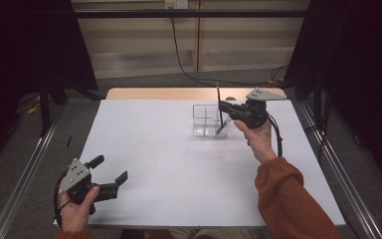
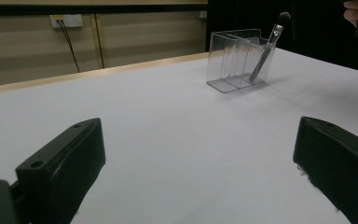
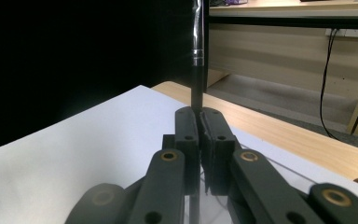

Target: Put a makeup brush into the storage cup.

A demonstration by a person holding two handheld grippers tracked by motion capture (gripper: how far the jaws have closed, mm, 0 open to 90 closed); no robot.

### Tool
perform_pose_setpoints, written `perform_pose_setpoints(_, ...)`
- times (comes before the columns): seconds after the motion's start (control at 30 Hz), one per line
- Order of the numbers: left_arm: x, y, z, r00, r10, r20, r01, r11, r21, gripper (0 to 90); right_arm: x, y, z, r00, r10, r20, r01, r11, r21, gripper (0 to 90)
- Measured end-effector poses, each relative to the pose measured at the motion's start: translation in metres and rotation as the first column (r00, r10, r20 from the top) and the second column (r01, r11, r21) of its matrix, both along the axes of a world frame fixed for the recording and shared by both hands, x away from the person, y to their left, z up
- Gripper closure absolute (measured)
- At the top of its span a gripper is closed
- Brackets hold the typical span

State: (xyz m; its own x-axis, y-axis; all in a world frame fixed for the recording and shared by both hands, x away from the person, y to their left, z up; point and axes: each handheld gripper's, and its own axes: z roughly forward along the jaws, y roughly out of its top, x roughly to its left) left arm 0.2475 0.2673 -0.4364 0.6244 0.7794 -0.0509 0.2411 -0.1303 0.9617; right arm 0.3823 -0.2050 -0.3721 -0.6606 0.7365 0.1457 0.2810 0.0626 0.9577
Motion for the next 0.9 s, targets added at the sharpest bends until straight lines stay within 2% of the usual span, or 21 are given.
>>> perform_pose_setpoints(0.27, 0.000, 0.000, 0.000, 1.0000, 0.000, 0.000, 0.000, 1.0000, 0.001, 2.3, 0.015, 0.006, 0.005, 0.9993, -0.036, 0.003, 0.036, 0.999, -0.018, 86.0)
perform_pose_setpoints(0.47, 0.000, 0.000, 0.000, 1.0000, -0.003, 0.001, 0.003, 1.0000, 0.002, 2.2, 0.027, 0.007, 0.000, 0.9974, -0.072, -0.005, 0.071, 0.997, -0.038, 85.9)
perform_pose_setpoints(0.63, 0.000, 0.000, 0.000, 1.0000, -0.001, -0.002, 0.001, 1.0000, 0.002, 2.2, 0.034, 0.008, -0.005, 0.9951, -0.097, -0.018, 0.096, 0.995, -0.036, 85.9)
perform_pose_setpoints(0.9, 0.001, 0.000, 0.000, 1.0000, -0.002, -0.002, 0.002, 1.0000, 0.004, 2.2, 0.044, 0.008, -0.008, 0.9927, -0.119, -0.022, 0.117, 0.991, -0.064, 85.9)
